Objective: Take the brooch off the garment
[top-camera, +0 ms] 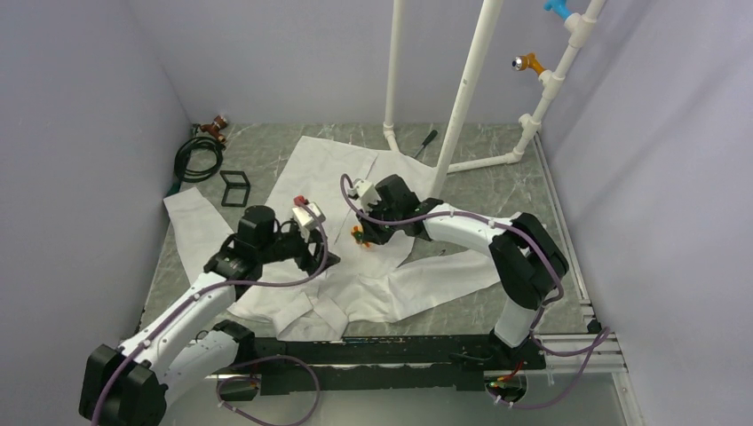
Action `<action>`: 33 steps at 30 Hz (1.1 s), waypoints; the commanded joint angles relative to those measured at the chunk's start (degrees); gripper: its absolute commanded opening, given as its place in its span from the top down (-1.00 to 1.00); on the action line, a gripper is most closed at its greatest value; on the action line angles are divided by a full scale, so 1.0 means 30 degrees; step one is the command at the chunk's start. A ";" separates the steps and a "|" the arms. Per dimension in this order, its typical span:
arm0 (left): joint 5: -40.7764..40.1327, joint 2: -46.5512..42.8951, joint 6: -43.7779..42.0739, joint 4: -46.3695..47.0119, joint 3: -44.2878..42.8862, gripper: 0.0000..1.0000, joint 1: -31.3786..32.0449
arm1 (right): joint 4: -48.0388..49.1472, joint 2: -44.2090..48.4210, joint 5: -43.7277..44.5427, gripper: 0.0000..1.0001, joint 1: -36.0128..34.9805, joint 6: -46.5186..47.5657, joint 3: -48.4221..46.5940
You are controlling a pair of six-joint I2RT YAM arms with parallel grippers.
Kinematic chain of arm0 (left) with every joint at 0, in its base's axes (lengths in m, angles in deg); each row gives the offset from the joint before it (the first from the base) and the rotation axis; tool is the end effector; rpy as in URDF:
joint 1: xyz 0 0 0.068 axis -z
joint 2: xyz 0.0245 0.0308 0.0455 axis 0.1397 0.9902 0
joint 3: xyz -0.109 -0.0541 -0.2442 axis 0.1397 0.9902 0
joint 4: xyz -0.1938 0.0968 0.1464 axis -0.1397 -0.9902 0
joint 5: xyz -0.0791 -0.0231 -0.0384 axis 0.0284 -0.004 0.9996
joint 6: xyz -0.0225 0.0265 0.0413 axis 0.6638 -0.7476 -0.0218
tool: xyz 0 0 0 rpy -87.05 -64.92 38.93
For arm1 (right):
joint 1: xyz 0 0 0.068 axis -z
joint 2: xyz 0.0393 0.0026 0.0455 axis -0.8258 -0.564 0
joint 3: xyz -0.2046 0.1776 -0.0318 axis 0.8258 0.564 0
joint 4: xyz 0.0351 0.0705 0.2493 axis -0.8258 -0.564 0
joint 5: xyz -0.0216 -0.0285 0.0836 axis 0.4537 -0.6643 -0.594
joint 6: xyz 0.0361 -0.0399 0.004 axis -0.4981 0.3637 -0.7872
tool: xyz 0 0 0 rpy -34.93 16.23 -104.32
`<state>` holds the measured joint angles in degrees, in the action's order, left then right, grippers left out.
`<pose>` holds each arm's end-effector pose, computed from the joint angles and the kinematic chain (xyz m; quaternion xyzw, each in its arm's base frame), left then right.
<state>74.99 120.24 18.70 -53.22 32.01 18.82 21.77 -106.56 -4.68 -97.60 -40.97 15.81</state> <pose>0.1706 -0.1091 0.2422 0.3746 0.7397 -0.3426 0.4417 0.2678 0.2541 0.1936 -0.4257 0.8182 0.2381 0.3043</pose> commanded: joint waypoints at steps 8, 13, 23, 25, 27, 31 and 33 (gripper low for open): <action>0.1568 -0.1157 0.1582 -0.3867 -0.3801 -0.99 -0.6502 | -0.0267 0.3291 -0.5038 1.00 0.0175 -0.0667 -0.1924; 0.5714 -0.0229 0.2988 -0.4414 -0.4810 -0.99 -1.1236 | 0.0636 0.4552 -0.8285 1.00 0.0204 -0.3369 -0.1673; 0.7223 -0.0663 0.4267 -0.3655 -0.1188 -0.99 -1.2078 | 0.5416 0.4488 -1.1465 1.00 0.0702 -0.9785 -0.2850; 0.7746 -0.1206 0.5806 -0.1630 0.0068 -0.99 -1.2012 | 0.6590 0.4166 -1.1977 1.00 0.0960 -1.1430 -0.2796; 0.7876 -0.1828 0.7059 0.0181 0.1013 -0.99 -1.1695 | 0.7571 0.4061 -1.2422 1.00 0.1103 -1.2481 -0.2626; 0.7419 -0.1947 0.7644 0.1317 0.1288 -0.99 -1.0188 | 0.8863 0.3990 -1.3128 1.00 0.1146 -1.3745 -0.1981; 0.7526 -0.1667 0.8045 0.2218 0.1302 -0.99 -0.9911 | 0.9577 0.3939 -1.3625 1.00 0.1146 -1.4466 -0.1579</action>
<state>95.29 115.37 38.49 -56.50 36.71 -12.89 41.72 -94.61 -40.77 -94.10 -77.09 9.89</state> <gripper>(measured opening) 0.995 0.134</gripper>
